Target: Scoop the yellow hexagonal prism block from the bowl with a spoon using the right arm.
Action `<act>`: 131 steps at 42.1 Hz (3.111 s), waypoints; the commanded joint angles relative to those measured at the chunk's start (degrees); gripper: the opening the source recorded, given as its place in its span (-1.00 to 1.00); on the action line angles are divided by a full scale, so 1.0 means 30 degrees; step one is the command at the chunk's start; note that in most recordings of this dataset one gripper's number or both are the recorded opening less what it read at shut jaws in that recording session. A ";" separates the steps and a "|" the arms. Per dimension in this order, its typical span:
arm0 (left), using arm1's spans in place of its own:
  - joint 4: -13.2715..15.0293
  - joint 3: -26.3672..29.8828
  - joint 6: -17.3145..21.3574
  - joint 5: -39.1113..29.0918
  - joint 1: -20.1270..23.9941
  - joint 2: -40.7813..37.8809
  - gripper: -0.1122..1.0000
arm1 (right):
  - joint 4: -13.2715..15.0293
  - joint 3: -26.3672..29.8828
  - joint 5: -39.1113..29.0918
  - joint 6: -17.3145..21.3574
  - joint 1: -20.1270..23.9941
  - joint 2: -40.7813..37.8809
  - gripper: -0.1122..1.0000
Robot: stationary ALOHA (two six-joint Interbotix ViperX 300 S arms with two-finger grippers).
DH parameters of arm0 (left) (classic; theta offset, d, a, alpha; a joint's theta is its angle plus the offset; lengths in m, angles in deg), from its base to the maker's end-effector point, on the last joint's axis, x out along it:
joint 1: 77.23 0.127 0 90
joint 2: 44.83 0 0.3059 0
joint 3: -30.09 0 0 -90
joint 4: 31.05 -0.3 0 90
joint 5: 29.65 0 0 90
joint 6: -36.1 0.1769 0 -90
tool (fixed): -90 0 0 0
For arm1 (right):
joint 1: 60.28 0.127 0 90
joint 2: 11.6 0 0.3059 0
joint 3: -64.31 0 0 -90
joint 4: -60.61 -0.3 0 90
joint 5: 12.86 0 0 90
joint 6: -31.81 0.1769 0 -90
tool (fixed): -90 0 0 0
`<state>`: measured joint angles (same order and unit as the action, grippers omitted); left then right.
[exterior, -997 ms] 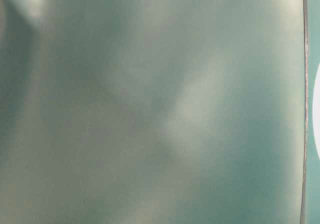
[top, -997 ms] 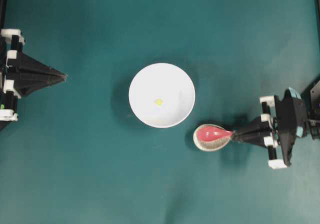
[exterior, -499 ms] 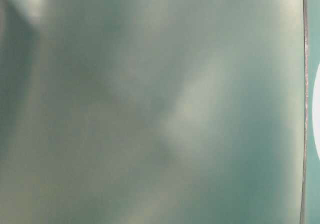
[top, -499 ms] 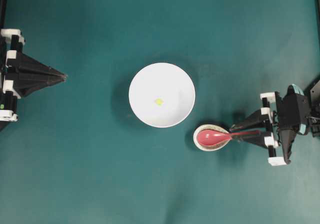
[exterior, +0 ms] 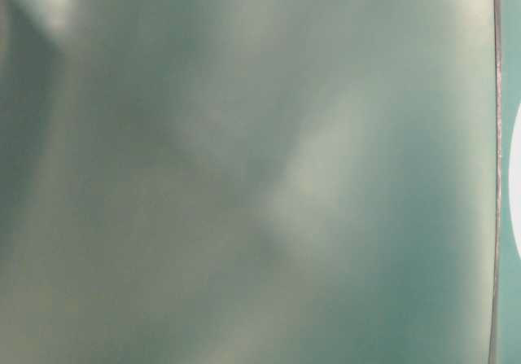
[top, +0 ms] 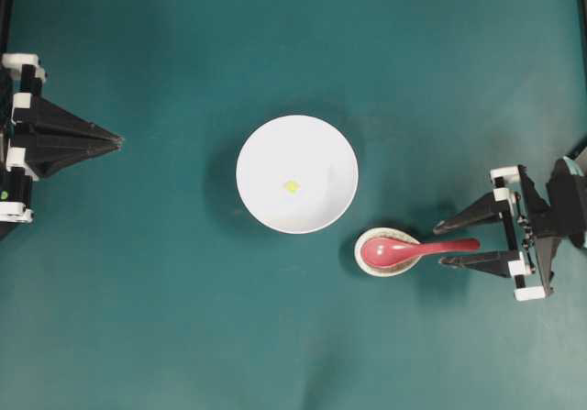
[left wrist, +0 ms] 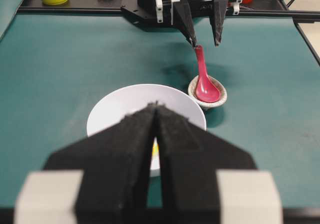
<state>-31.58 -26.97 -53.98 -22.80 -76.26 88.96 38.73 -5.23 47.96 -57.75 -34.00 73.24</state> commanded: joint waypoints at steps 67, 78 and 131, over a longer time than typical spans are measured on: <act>-0.0029 0.0117 -0.0146 0.0088 -0.0029 -0.0176 -0.80 | -0.0762 0.0615 0.4189 0.2314 0.0645 -0.6211 0.17; -0.0029 0.0146 -0.0146 0.0088 -0.0059 -0.0176 -0.80 | -0.0762 0.0645 0.4189 0.2314 0.0645 -0.6211 0.17; -0.0029 0.0176 -0.0205 0.0967 -0.0205 -0.0205 -0.80 | -0.0732 0.3633 -0.8027 -0.0088 -0.2988 0.3193 -0.39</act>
<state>-31.58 -27.06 -54.51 -20.95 -76.79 88.88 36.44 2.68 30.64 -56.61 -41.12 80.01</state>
